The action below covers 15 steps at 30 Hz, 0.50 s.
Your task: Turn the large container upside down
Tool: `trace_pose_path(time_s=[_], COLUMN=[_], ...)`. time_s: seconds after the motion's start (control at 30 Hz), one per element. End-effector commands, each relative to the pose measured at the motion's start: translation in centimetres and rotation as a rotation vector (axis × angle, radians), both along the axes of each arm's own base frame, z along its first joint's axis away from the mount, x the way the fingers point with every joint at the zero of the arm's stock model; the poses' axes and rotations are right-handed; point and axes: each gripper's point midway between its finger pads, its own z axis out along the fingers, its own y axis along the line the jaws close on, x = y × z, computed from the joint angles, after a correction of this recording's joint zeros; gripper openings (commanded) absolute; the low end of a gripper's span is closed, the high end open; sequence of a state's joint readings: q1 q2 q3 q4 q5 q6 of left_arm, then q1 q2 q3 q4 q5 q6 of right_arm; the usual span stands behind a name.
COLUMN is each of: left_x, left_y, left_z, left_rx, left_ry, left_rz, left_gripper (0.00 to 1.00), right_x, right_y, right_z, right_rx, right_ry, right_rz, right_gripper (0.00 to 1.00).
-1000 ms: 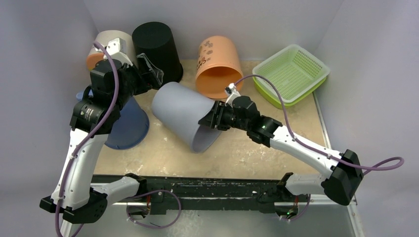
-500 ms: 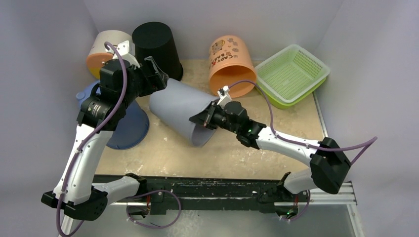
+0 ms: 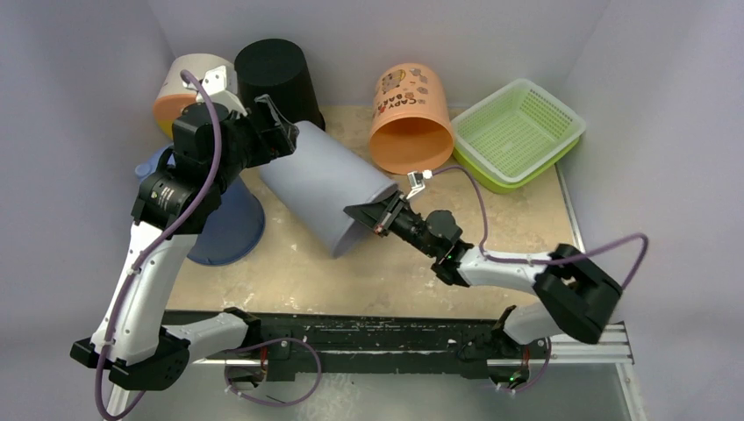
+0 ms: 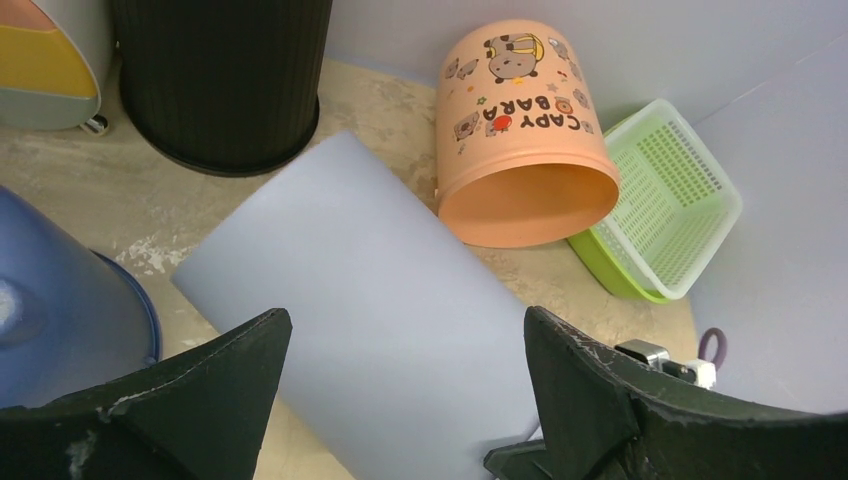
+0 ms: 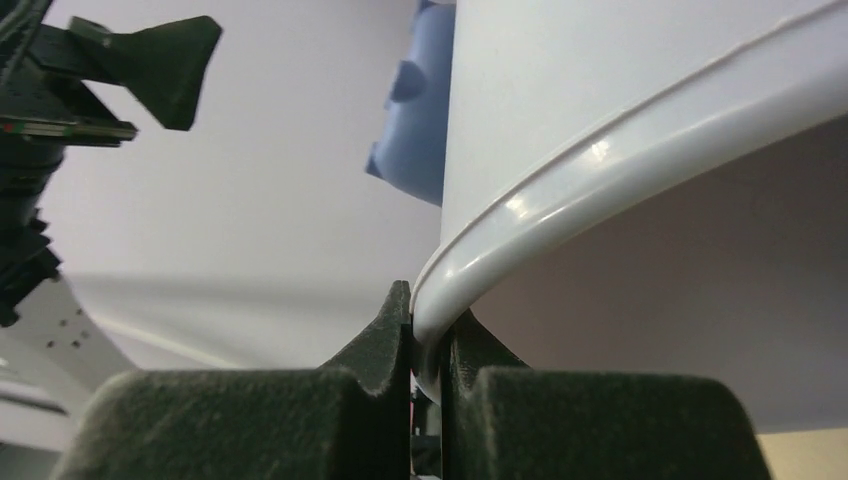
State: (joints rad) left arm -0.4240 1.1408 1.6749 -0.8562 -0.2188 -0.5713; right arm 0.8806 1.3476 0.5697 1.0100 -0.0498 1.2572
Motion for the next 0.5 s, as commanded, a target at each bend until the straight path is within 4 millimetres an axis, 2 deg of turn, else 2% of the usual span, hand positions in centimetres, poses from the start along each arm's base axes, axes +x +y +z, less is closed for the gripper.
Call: trace_pose_path(time_s=[0.0,0.1,0.2,0.33,0.47], left_x=[0.2,0.3,0.3,0.2,0.1], left_y=[0.3,0.3,0.2,0.3,0.4], left_z=[1.7,1.5,1.2,0.8,0.4], left_rx=[0.016,0.023,0.027,0.03,0.035], left_ry=[-0.049,-0.044,-0.037,-0.028,-0.019], left_rz=[0.012,0.013,0.01,0.013,0.019], left_gripper=[0.83,0.83,0.83,0.83,0.83], right_x=[-2.2,-2.2,-2.2,-2.5,-3.1], right_y=[-0.6,-1.2,-2.6,-5.1,-8.0], right_z=[10.9,9.1,4.8,-1.5,-5.0], right_rx=[0.438,0.52,0.521,0.405,0.319], right_ry=[-0.266,-0.248,-0.16,-0.011,0.071], right_rz=[0.101,0.126,0.109,0.041,-0.017], right_gripper=[0.0,0.0,0.0,0.0,0.03])
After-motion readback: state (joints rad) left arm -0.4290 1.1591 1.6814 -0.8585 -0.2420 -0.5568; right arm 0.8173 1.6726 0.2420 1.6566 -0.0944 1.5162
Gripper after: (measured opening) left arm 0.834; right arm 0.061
